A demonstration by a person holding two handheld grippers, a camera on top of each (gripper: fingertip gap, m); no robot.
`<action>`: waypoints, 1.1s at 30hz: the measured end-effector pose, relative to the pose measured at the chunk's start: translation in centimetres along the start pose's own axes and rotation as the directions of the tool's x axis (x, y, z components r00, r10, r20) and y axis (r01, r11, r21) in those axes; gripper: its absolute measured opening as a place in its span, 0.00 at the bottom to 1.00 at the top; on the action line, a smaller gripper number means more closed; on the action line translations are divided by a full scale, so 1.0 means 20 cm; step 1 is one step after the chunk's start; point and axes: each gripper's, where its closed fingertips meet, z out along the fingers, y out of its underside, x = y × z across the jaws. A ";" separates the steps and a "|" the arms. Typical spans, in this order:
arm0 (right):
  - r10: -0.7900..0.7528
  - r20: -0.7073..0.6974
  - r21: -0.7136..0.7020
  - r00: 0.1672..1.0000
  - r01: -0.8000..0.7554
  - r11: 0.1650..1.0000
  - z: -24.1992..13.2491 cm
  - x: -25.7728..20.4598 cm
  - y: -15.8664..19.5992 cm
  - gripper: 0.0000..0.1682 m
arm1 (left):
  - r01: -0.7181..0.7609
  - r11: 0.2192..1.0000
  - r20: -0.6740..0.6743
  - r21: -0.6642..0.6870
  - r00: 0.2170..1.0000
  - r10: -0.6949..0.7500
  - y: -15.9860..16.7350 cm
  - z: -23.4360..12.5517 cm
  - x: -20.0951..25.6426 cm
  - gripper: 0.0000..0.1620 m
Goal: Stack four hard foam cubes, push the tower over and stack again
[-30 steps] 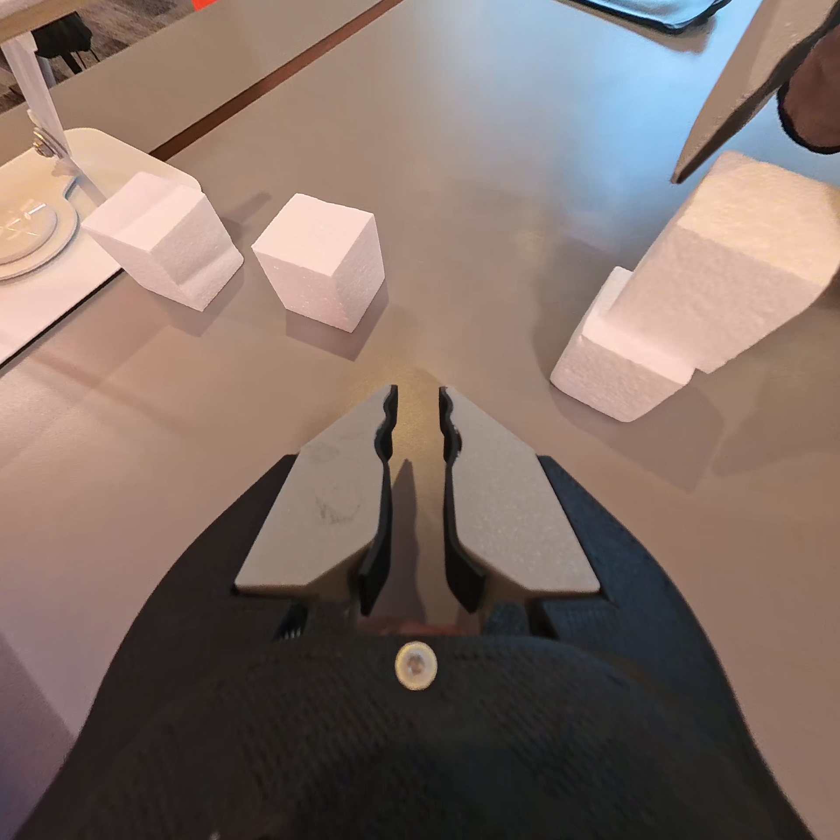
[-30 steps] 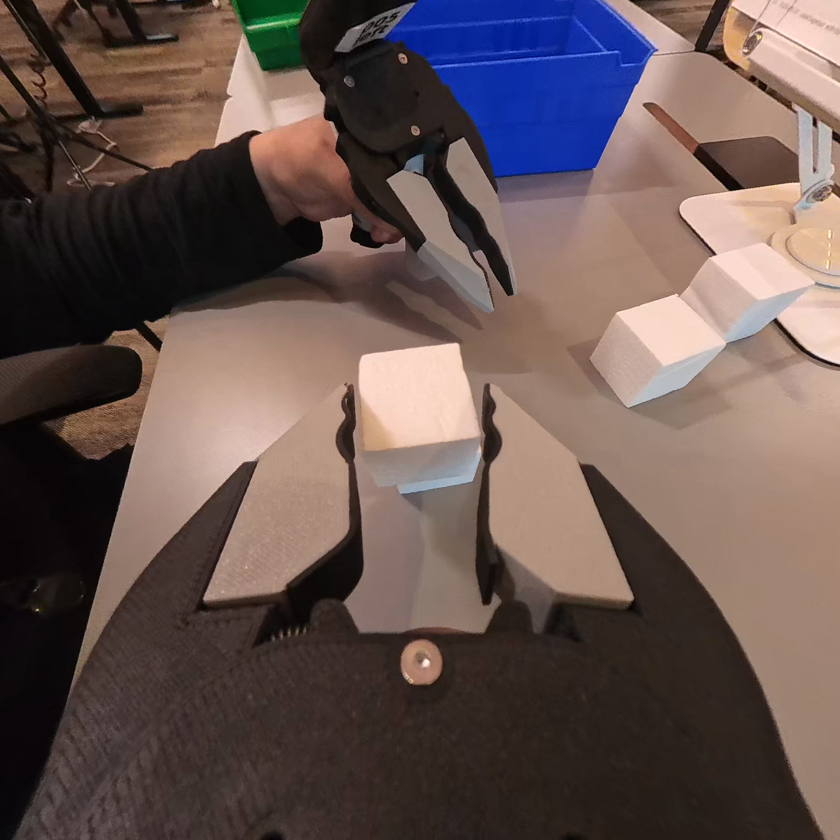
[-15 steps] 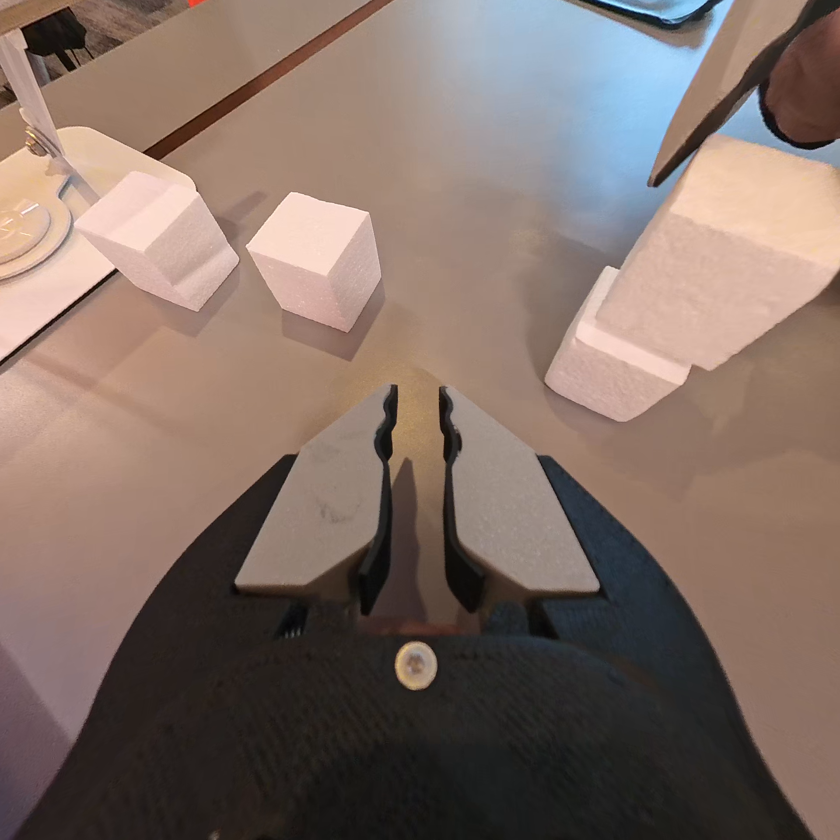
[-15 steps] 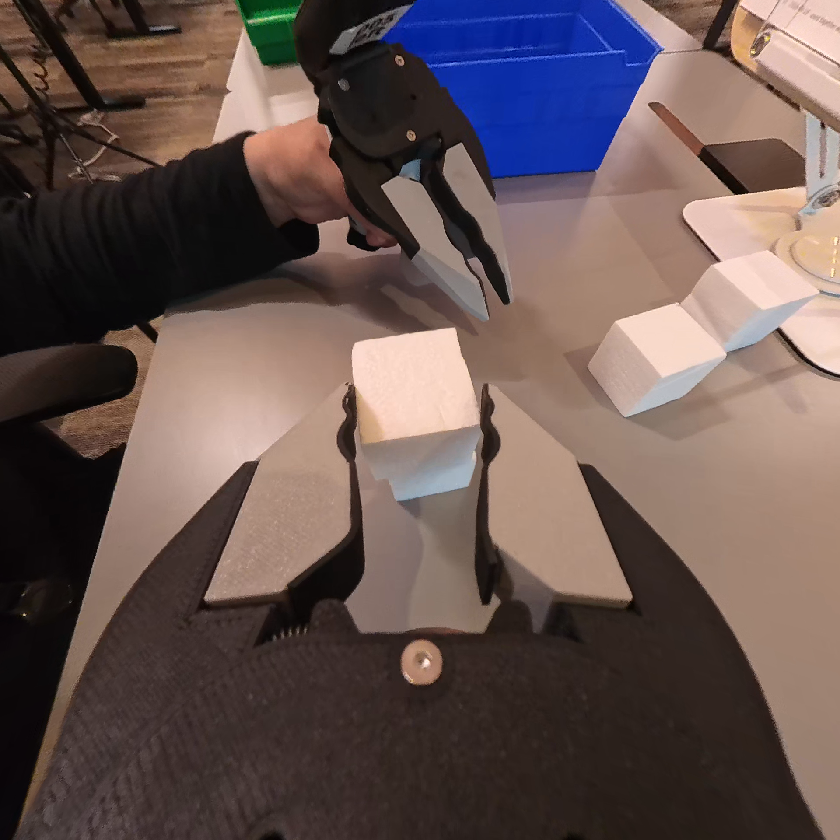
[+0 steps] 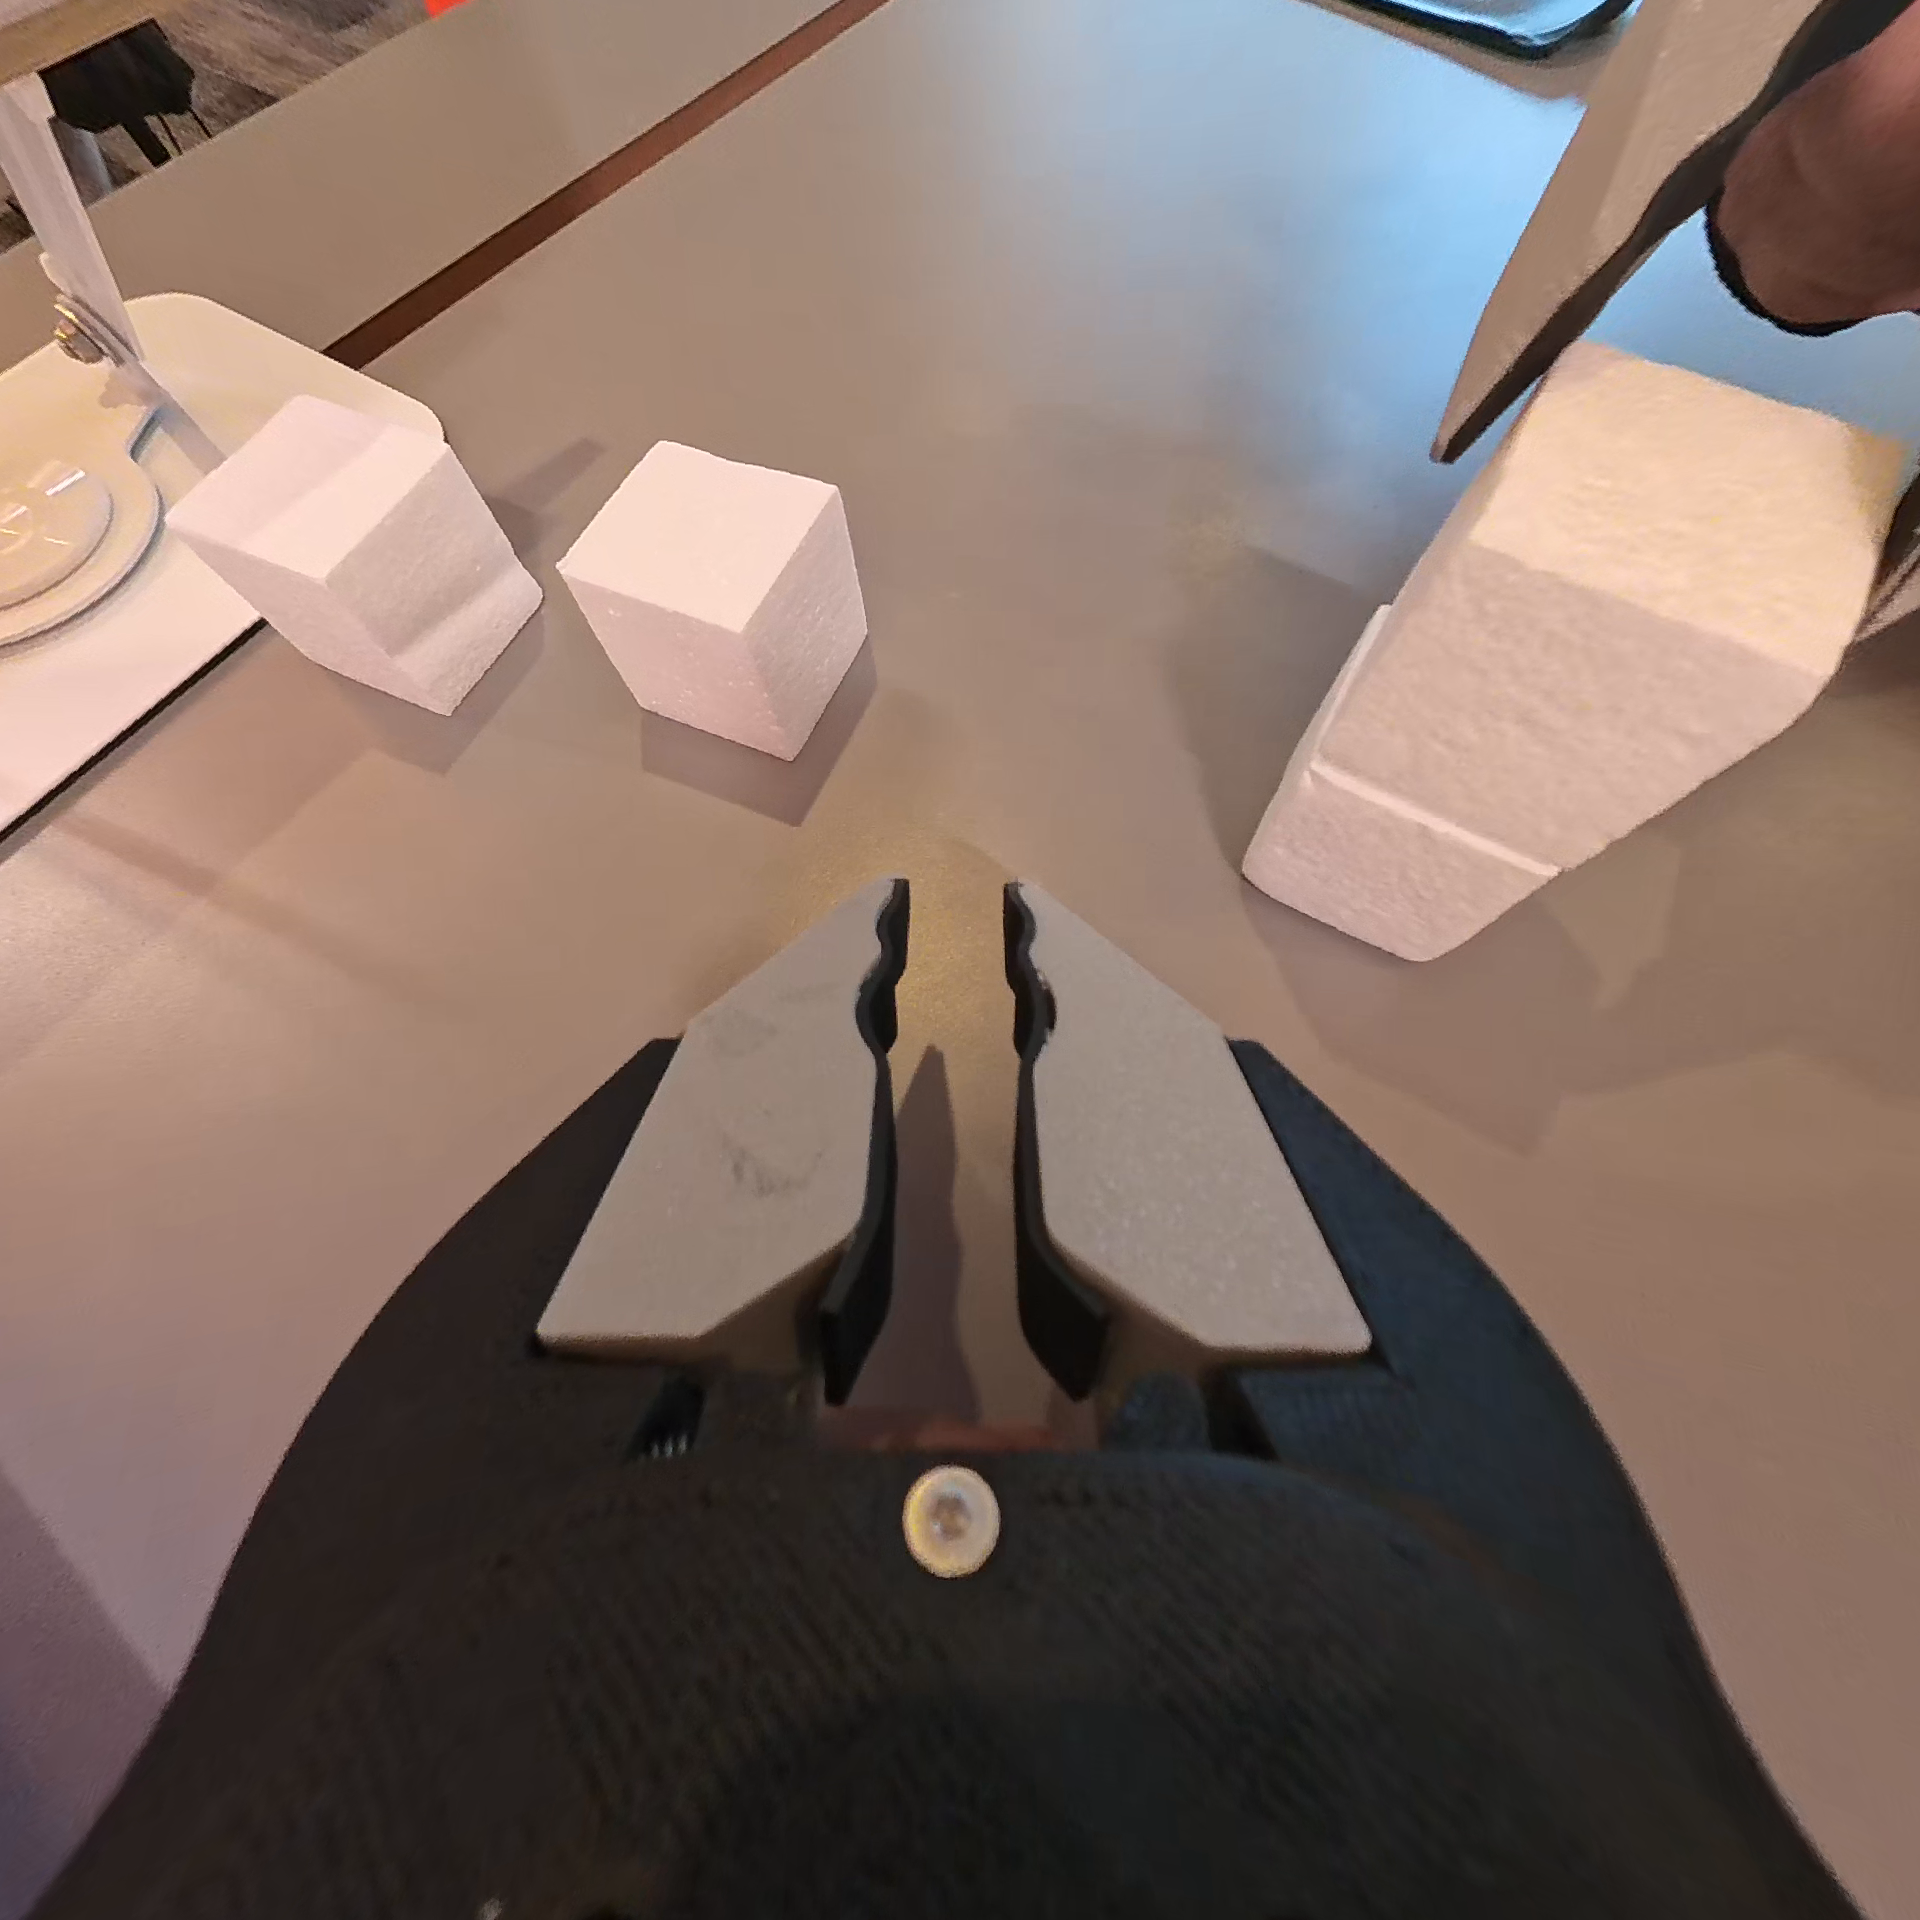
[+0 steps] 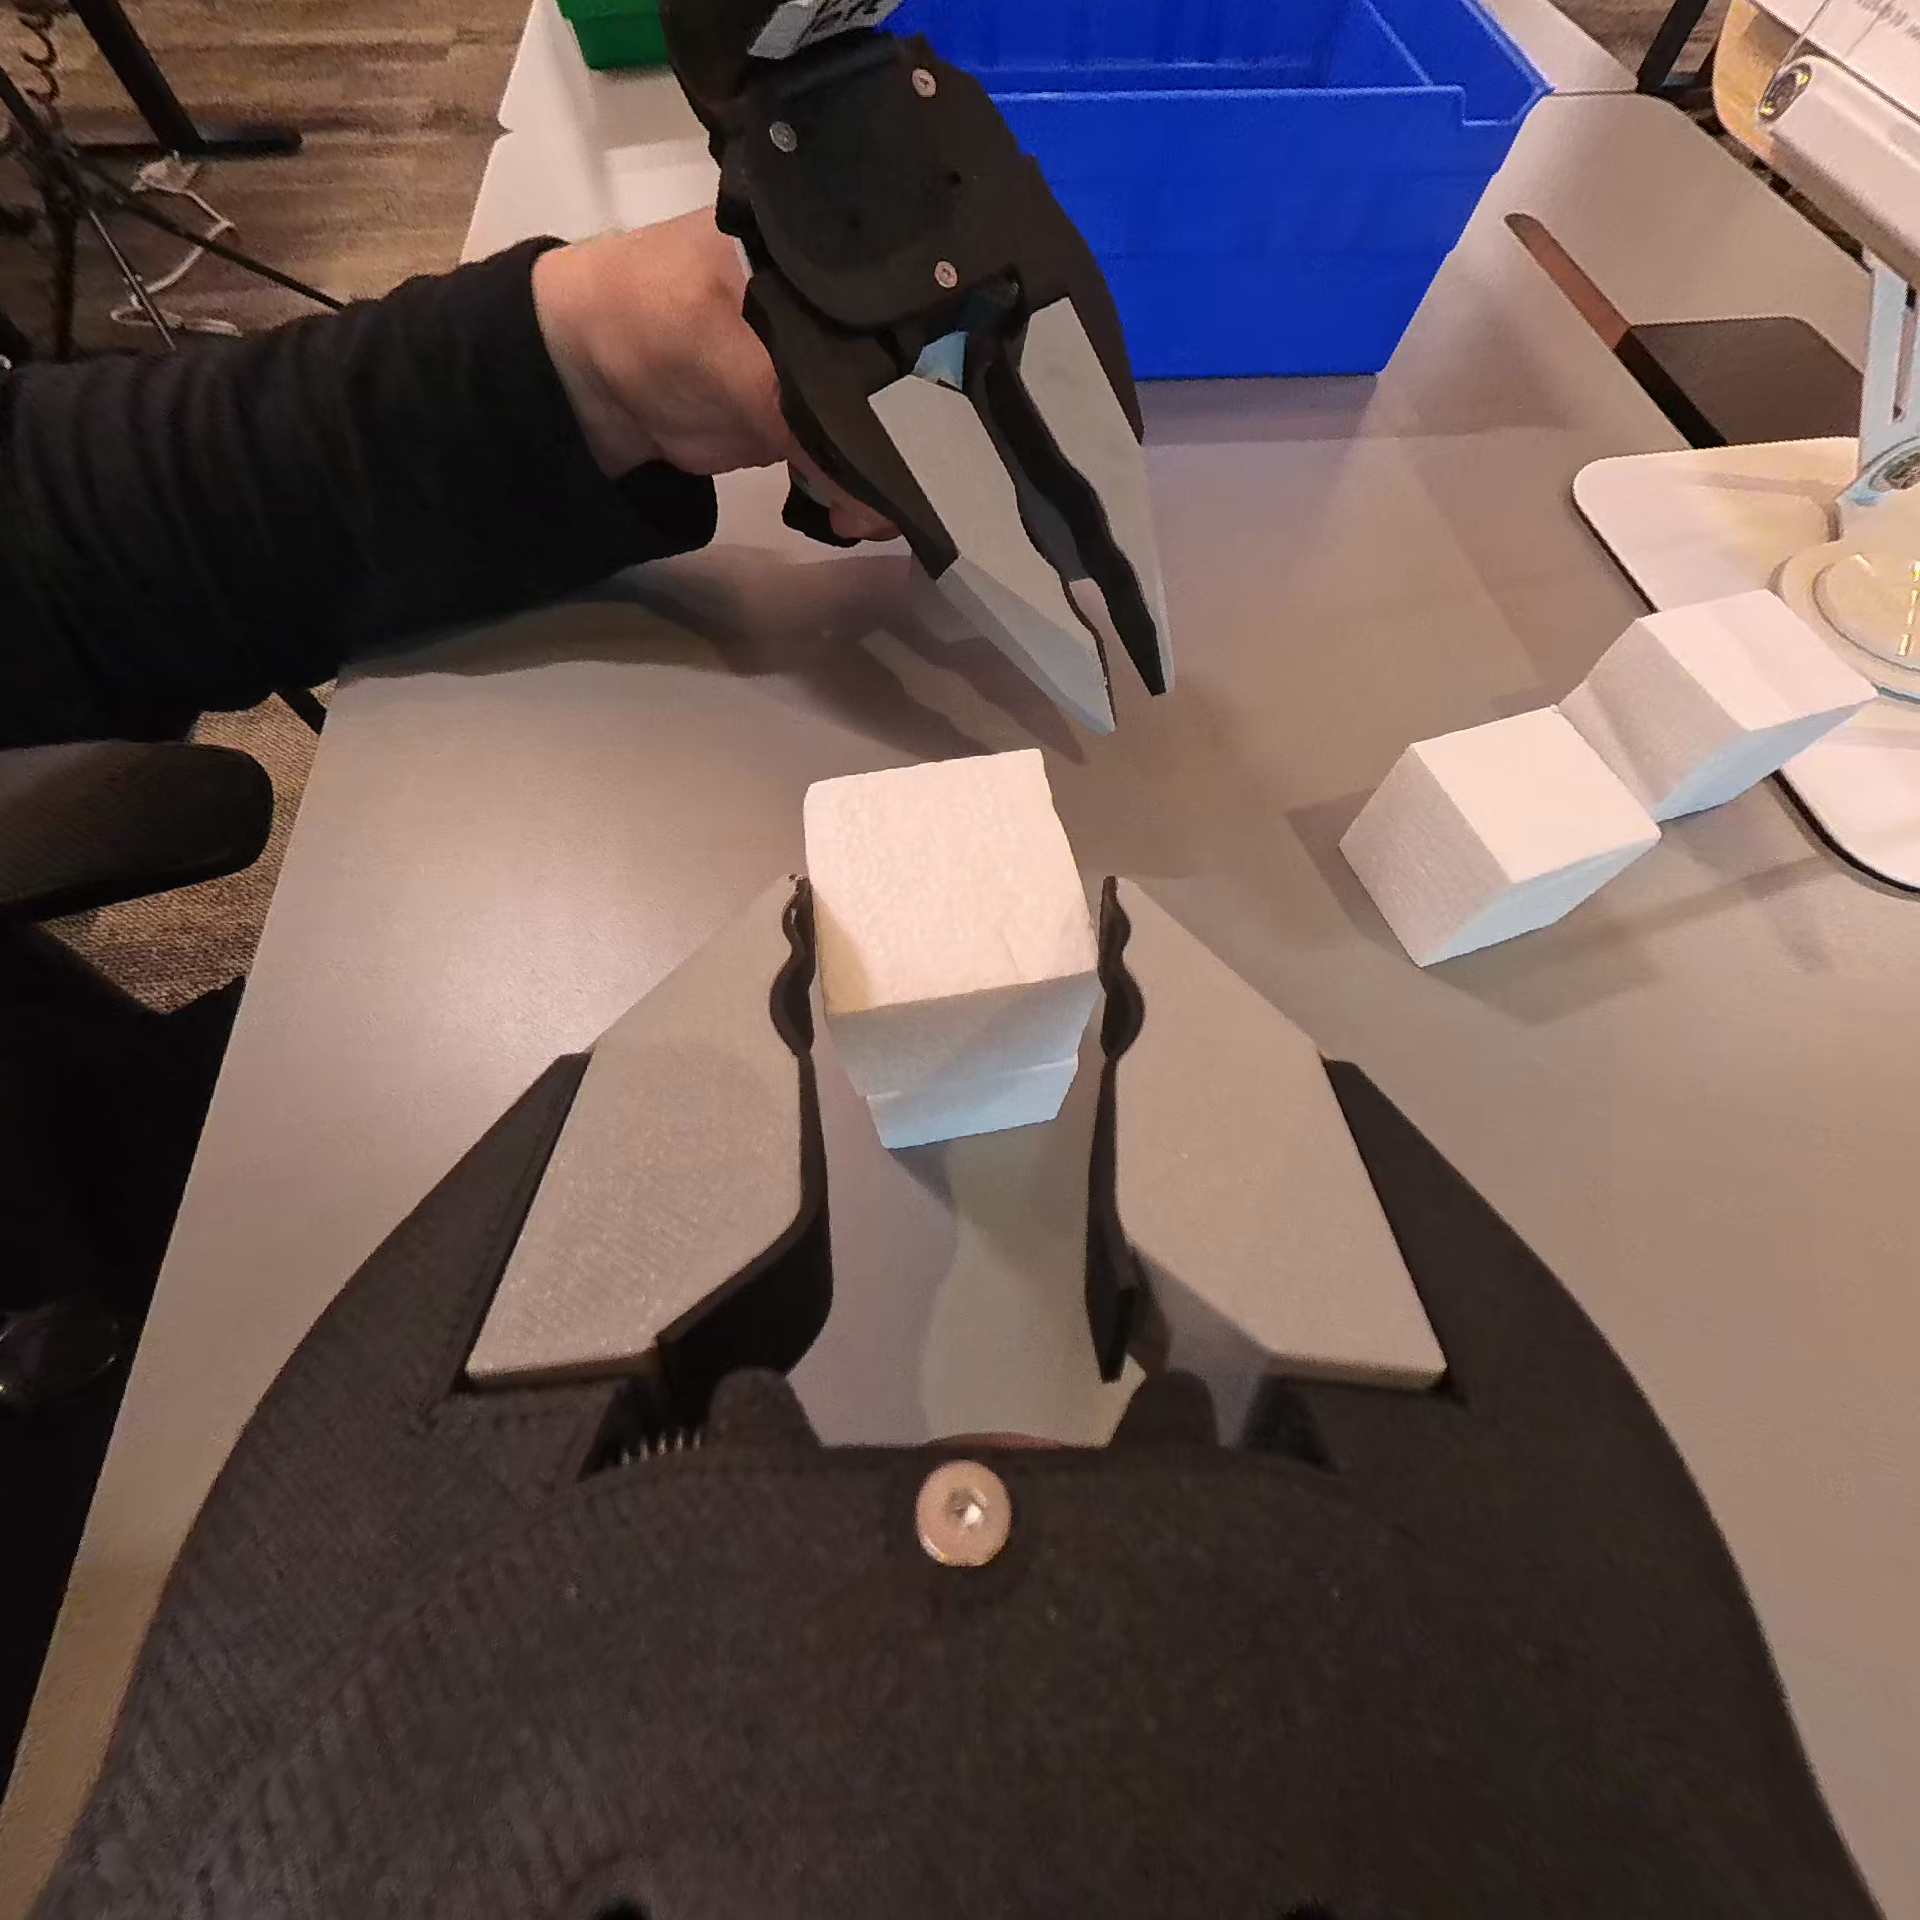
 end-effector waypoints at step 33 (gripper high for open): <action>0.007 0.002 0.258 1.000 -0.008 0.966 -0.18 0.15 -0.17 0.38 | 0.011 1.000 0.008 0.017 1.000 -0.011 -0.01 -0.02 -0.01 0.10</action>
